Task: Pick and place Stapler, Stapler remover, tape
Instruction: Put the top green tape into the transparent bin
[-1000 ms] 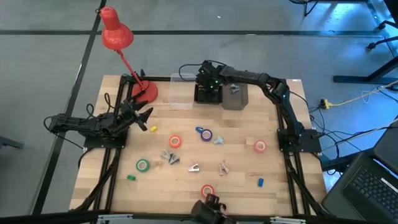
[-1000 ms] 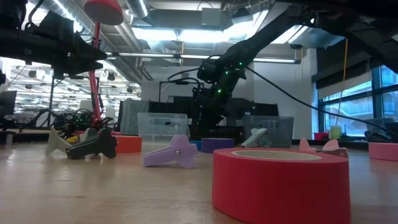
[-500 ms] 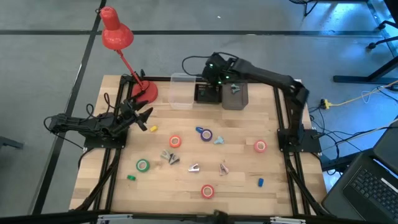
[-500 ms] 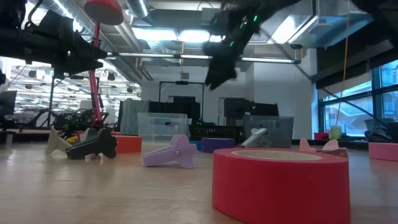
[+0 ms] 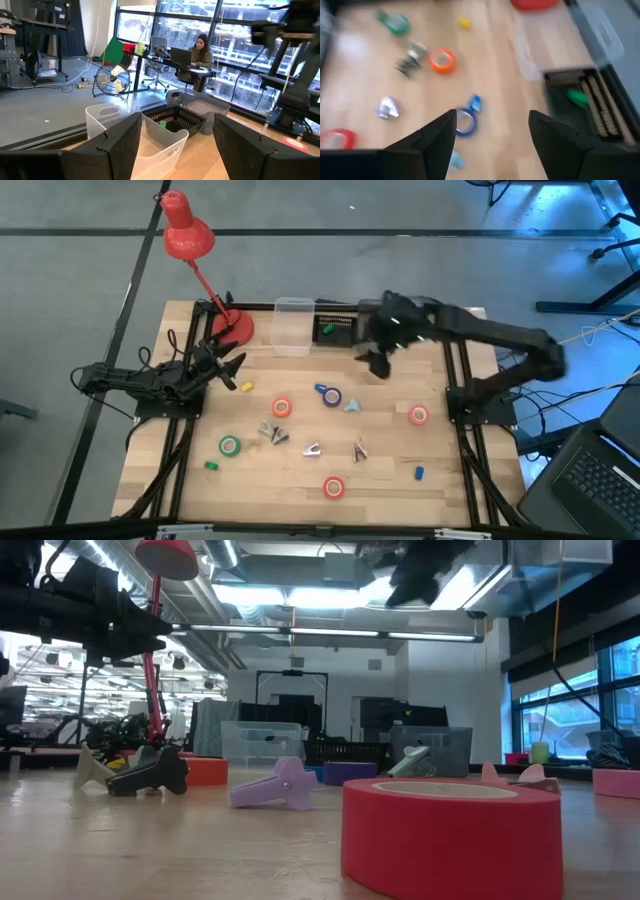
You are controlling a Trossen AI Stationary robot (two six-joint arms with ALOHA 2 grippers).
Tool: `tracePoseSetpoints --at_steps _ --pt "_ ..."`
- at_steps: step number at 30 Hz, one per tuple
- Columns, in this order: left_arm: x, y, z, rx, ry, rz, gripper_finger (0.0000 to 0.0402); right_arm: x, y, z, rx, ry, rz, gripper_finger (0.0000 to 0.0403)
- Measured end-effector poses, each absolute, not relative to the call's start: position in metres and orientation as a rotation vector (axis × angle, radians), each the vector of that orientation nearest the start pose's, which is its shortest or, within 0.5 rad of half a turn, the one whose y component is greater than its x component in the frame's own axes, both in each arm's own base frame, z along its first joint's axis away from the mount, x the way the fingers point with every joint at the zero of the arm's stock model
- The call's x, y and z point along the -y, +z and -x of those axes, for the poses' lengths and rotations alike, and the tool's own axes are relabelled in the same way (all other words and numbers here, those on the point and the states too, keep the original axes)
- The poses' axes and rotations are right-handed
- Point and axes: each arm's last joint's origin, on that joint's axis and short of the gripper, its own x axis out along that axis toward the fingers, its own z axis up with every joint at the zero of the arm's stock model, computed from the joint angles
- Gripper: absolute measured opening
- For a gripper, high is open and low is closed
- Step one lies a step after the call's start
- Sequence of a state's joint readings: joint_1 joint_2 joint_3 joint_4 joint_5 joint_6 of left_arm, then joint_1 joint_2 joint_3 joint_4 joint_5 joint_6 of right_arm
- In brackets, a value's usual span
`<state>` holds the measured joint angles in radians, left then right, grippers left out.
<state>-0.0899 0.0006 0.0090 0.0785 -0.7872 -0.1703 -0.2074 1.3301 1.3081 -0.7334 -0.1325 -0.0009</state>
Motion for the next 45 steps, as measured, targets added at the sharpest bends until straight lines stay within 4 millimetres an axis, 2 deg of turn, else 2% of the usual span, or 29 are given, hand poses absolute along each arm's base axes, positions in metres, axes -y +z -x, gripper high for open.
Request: tracePoseSetpoints --at_steps 4,7,10,15,22,27,32,37,42,45 --pt "-0.012 0.175 -0.09 0.157 0.681 0.203 0.0237 0.026 0.343 -0.235 -0.541 -0.009 -0.116 0.0248" --pt "-0.01 0.178 -0.091 0.153 0.599 0.142 0.0237 0.015 0.338 -0.214 -0.388 0.034 -0.087 0.0248" --pt "-0.008 0.181 -0.092 0.162 0.494 0.073 0.0237 0.01 0.331 -0.199 -0.281 0.061 -0.05 0.0248" --pt "-0.004 0.187 -0.093 0.118 0.363 -0.002 0.0237 0.01 0.32 -0.186 -0.221 0.027 -0.037 0.0249" --pt "0.001 0.193 -0.098 -0.228 0.305 0.117 0.0237 0.011 0.311 -0.187 -0.259 0.024 -0.04 0.0249" --pt "0.013 0.202 -0.117 -0.388 0.208 0.156 0.0227 0.011 0.311 -0.188 -0.261 0.024 -0.04 0.0249" --pt "0.031 0.197 -0.143 -0.631 0.108 0.144 0.0205 0.011 0.311 -0.188 -0.261 0.024 -0.04 0.0249" --pt "0.048 0.188 -0.16 -0.88 0.051 0.139 0.0191 0.011 0.311 -0.188 -0.261 0.024 -0.04 0.0249" --pt "0.062 0.188 -0.171 -1.038 -0.053 0.197 0.0187 0.011 0.311 -0.188 -0.261 0.024 -0.04 0.0249" --pt "0.067 0.189 -0.169 -1.154 -0.087 0.232 0.0187 0.011 0.311 -0.188 -0.261 0.024 -0.04 0.0249"
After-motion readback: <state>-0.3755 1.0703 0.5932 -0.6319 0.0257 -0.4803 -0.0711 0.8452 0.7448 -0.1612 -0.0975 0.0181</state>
